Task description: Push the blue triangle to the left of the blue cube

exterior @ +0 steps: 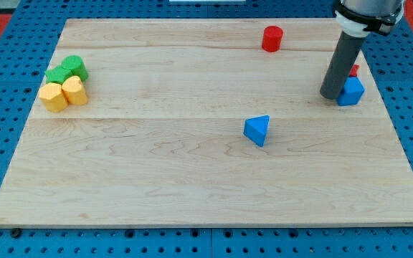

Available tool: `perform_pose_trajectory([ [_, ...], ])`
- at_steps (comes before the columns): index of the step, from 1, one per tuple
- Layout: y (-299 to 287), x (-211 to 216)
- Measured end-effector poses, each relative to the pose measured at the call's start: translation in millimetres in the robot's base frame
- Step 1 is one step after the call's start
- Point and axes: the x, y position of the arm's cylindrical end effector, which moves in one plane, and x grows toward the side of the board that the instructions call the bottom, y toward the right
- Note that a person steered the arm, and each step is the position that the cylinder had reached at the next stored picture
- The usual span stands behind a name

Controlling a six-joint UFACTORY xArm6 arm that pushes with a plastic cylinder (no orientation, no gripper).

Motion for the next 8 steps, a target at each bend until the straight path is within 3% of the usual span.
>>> perform_pose_trajectory([
  [2,-60.2,16.4],
  [4,-70.7,85.5],
  [6,-122.4,144.8],
  [8,-136.6,122.8],
])
